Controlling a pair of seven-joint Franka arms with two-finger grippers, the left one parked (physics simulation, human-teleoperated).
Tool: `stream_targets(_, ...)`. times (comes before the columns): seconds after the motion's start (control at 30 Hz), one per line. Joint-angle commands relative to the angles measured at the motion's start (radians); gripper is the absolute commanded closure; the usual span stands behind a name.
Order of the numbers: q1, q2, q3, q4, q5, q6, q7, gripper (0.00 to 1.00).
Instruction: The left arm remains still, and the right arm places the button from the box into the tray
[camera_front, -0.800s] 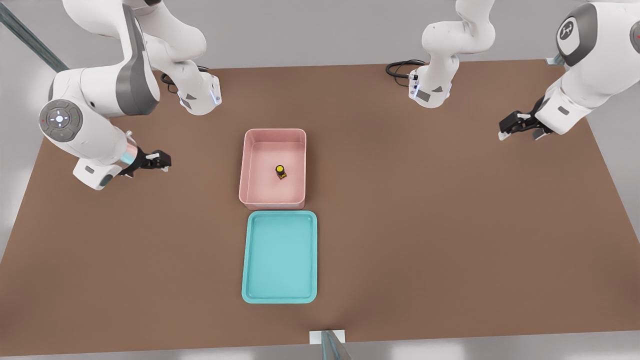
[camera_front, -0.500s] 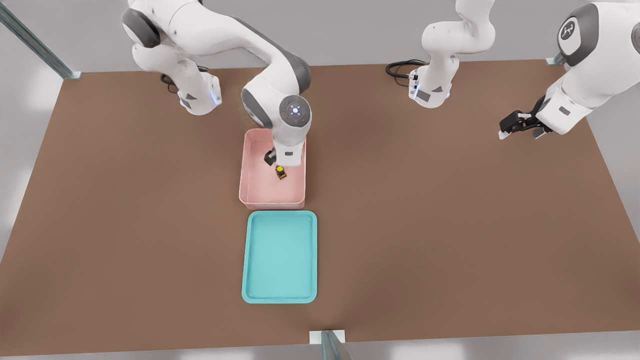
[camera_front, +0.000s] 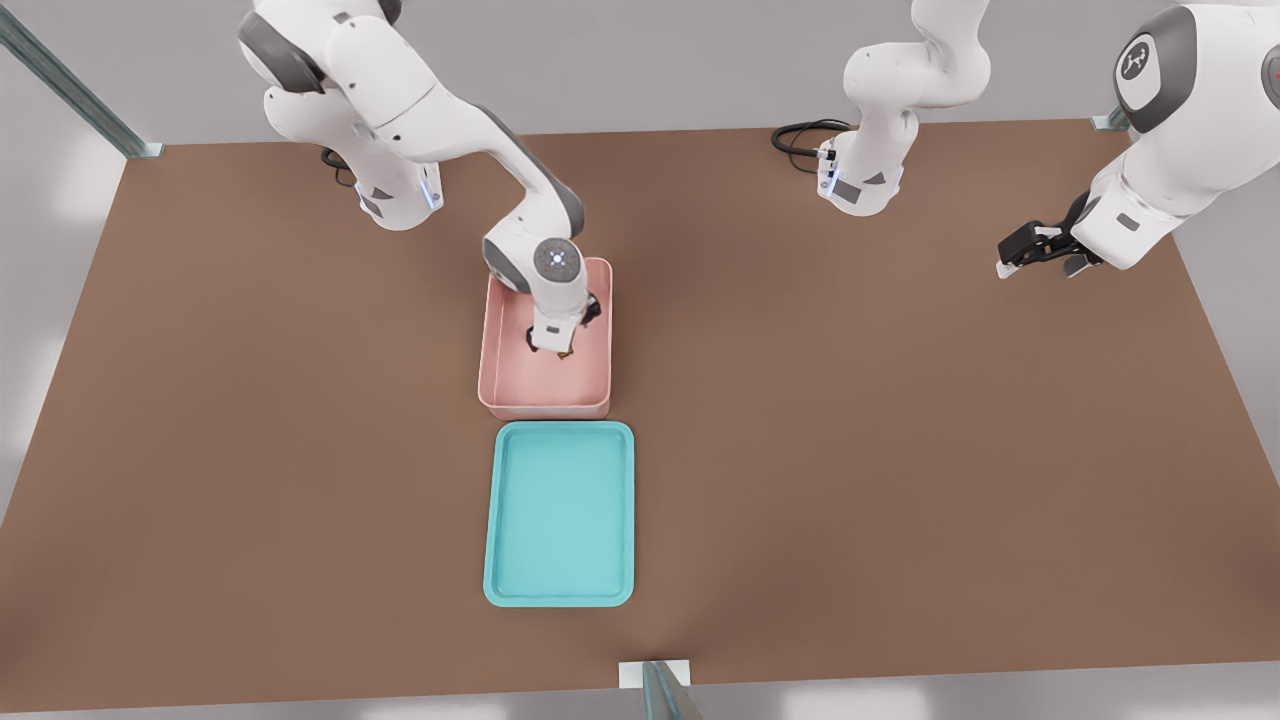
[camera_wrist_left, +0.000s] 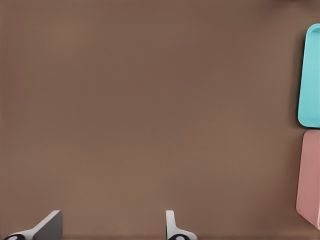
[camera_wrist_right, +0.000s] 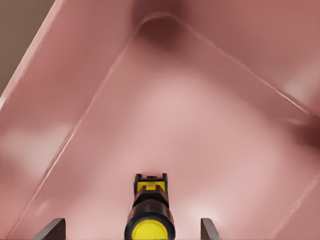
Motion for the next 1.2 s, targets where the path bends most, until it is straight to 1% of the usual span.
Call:
stream_targets(0.0,-0.012,0.023,0.000,-0.028,-0.019,0.273,0.252,0.00)
stream_targets(0.13,-0.018,0.023,0.000,-0.114,-0.037,0.360,0.250,0.00)
stream_targets(0.33,-0.009,-0.026,0.000,-0.192,-0.037,0.366,0.249,0.00)
stream_targets(0.67,-0.016,0.010,-0.006,-0.184,-0.045,0.368,0.246,0.00)
stream_targets(0.7,-0.016,0.015,-0.008,-0.184,-0.045,0.368,0.247,0.02)
stream_targets(0.73,-0.015,0.015,-0.008,-0.184,-0.045,0.368,0.247,0.11)
stream_targets(0.77,-0.015,0.015,-0.006,-0.187,-0.051,0.369,0.247,0.18)
stream_targets(0.8,-0.015,0.017,-0.006,-0.192,-0.059,0.368,0.247,0.22)
stream_targets(0.9,-0.013,0.023,-0.005,-0.198,-0.060,0.368,0.246,0.45)
stream_targets(0.97,-0.015,0.021,-0.005,-0.200,-0.060,0.368,0.240,0.64)
stream_targets(1.0,-0.018,0.017,-0.003,-0.200,-0.060,0.366,0.237,0.67)
stream_targets(1.07,-0.053,-0.023,0.003,-0.200,-0.067,0.357,0.214,0.67)
stream_targets(1.1,-0.110,-0.062,0.047,-0.189,-0.067,0.325,0.177,0.67)
stream_targets(1.13,-0.231,-0.082,0.152,-0.129,-0.067,0.230,0.139,0.67)
stream_targets(1.17,-0.295,-0.083,0.176,-0.043,-0.067,0.129,0.031,0.67)
